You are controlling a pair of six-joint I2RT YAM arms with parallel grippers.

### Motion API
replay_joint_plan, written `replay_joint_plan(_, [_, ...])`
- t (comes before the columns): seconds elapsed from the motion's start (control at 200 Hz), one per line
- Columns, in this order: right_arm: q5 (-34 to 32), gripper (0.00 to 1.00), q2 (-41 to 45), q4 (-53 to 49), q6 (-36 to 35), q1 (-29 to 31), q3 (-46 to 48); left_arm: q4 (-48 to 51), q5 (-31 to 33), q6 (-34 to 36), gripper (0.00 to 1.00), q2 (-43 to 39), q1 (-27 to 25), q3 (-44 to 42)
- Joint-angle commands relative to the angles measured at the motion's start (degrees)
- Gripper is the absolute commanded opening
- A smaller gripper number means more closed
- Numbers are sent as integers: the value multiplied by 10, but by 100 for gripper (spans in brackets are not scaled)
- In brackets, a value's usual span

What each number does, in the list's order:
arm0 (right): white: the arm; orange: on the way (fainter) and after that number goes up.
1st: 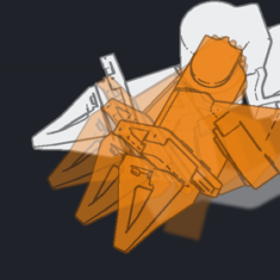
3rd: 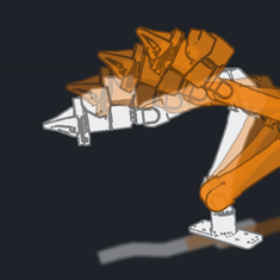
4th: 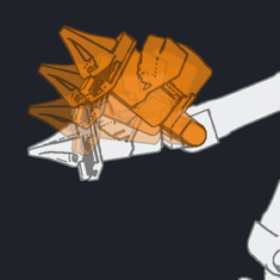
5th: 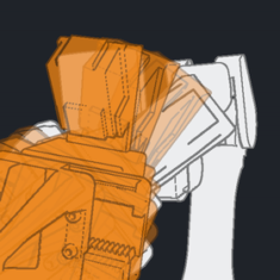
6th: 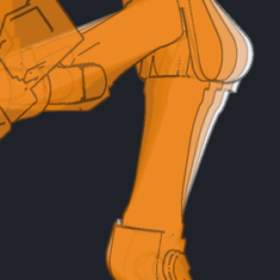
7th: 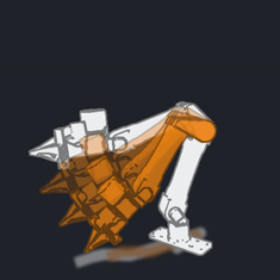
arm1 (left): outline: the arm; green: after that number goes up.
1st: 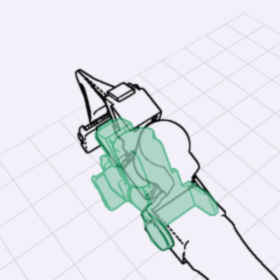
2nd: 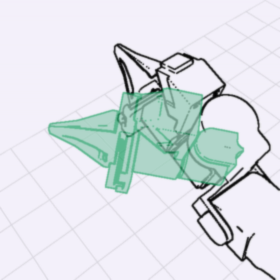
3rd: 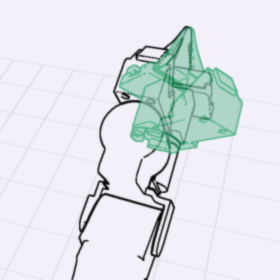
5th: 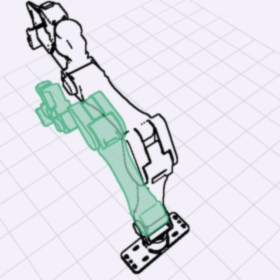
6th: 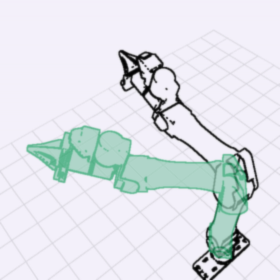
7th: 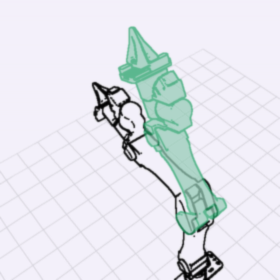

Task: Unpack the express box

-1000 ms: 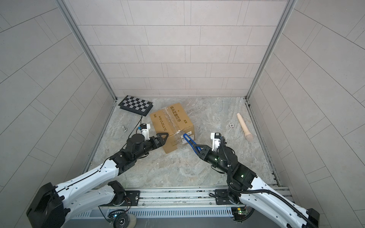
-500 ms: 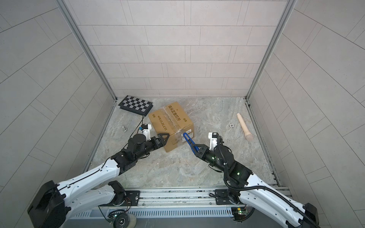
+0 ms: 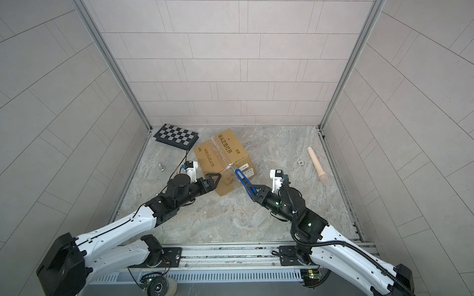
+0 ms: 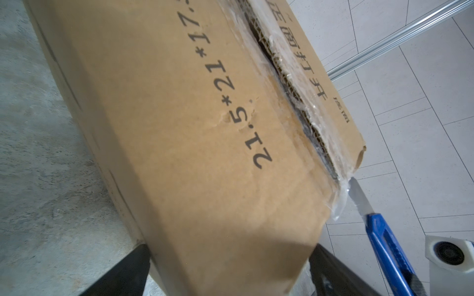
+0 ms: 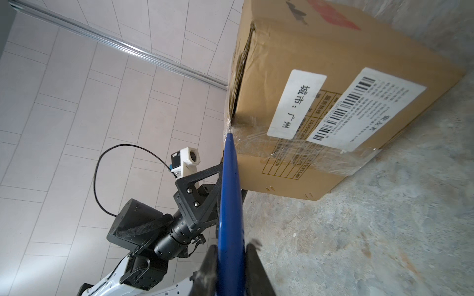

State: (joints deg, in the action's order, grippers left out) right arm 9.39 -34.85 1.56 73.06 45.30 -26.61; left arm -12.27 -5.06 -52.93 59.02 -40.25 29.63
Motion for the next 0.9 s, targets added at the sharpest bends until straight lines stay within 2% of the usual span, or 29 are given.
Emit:
replay_joint_plan(0.0, [23, 0, -4, -76, -47, 14, -23, -28, -32, 8, 100, -17, -6, 32])
replay_joint_plan(0.155, [10, 0, 11, -90, -71, 10, -13, 16, -30, 23, 100, -37, -6, 48])
replay_joint_plan(0.275, [5, 0, 27, -91, -69, -5, 5, 117, -5, 69, 100, -71, 2, 76])
replay_joint_plan(0.335, [3, 0, 29, -90, -75, -11, 10, 168, -2, 100, 100, -82, 27, 95])
replay_joint_plan(0.421, [3, 0, 28, -86, -80, -17, 14, 197, -39, 140, 100, -76, 98, 118])
replay_joint_plan(0.476, [4, 0, 26, -84, -85, -19, 14, 202, -68, 167, 100, -49, 152, 143])
replay_joint_plan(0.536, [8, 0, 25, -82, -86, -25, 12, 212, -91, 202, 100, -4, 188, 188])
replay_joint_plan(0.721, [27, 0, 7, -52, -87, -41, 6, 206, -90, 287, 100, 155, 236, 303])
replay_joint_plan(0.896, [38, 0, -19, -32, -89, -43, -4, 196, -133, 348, 100, 276, 268, 376])
